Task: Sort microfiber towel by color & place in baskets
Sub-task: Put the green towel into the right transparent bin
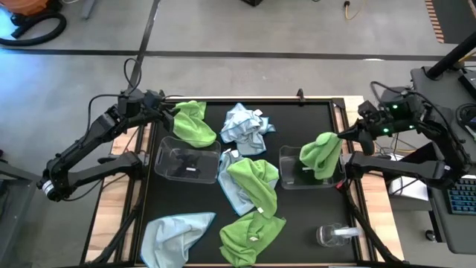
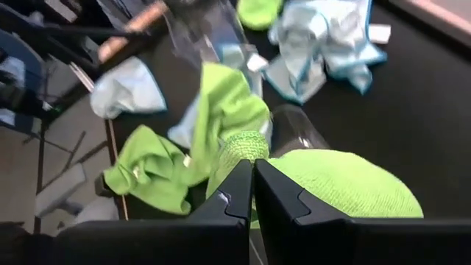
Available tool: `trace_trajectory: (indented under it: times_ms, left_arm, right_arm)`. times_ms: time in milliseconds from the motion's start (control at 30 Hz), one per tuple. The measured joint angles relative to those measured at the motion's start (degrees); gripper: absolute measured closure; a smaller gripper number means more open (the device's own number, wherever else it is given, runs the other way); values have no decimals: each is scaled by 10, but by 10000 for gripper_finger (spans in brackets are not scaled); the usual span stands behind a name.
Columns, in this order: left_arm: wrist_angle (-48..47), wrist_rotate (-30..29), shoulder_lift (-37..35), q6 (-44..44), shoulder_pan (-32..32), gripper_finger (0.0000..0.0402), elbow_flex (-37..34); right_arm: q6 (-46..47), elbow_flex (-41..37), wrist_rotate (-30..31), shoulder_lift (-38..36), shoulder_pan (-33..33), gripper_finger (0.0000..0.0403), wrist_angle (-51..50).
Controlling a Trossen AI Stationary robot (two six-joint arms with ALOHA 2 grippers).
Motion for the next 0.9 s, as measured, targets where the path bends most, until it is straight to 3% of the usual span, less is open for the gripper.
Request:
trace_trajectory:
  times_ms: [467, 900]
  left_arm:
    - [0, 0, 0, -10, 0, 274, 0]
    - [0, 0, 0, -10, 0, 274, 0]
  right_arm:
    - [3, -170, 1, 4, 0, 394, 62]
    - [44, -249, 2, 5, 0, 394, 149]
